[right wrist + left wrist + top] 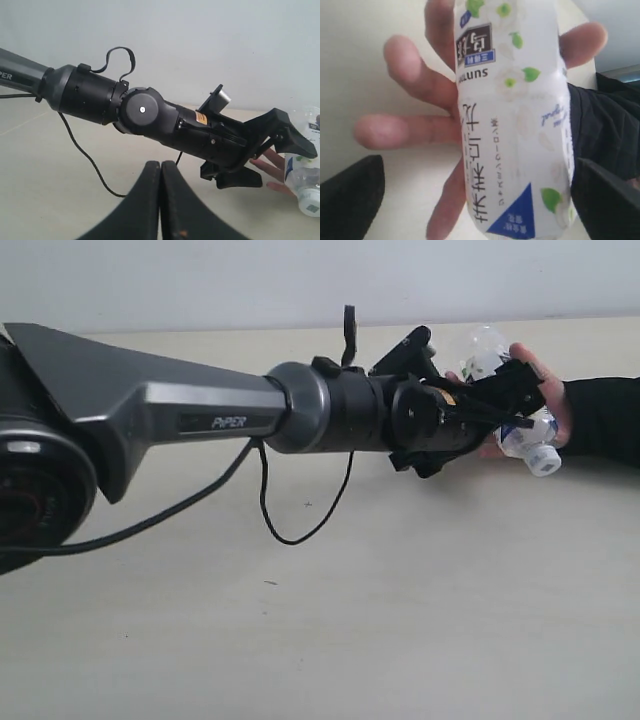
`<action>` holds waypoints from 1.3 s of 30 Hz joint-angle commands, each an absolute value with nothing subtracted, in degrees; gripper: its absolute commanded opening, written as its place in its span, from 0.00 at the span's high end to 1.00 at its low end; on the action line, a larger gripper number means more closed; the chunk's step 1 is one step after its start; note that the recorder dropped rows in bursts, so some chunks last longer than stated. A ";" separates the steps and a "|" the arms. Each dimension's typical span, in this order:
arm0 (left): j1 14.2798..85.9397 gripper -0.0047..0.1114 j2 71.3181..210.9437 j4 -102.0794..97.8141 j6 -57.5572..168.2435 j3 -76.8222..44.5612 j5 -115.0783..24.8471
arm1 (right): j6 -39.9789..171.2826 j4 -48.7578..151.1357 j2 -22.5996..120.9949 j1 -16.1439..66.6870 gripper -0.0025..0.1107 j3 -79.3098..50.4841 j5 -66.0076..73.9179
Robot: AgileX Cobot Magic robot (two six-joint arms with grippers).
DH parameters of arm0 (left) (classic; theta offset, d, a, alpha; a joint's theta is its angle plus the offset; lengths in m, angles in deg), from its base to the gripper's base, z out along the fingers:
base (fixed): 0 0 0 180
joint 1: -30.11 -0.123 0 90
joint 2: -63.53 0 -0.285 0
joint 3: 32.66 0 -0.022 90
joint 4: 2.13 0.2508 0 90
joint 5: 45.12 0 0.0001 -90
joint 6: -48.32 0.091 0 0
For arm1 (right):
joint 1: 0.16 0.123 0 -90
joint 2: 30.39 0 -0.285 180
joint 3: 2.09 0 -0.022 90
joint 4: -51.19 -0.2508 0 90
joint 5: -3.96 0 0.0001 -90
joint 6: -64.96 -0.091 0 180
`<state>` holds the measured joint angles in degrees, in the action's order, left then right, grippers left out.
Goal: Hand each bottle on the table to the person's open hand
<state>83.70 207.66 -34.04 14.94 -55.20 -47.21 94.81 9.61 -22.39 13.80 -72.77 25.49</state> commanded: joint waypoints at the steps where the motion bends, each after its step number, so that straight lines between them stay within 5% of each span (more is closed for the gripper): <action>1: 82.94 0.13 204.46 -30.26 15.35 -55.55 -51.50 | 94.79 9.56 -22.60 13.86 0.98 -72.46 25.25; 14: 82.00 0.13 193.47 -25.54 15.35 -49.55 -53.48 | 94.79 9.56 -22.60 13.86 0.98 -72.46 25.25; 39: 81.48 0.13 144.19 -16.59 27.29 1.94 -33.46 | 94.79 9.56 -22.60 13.86 0.98 -72.46 25.25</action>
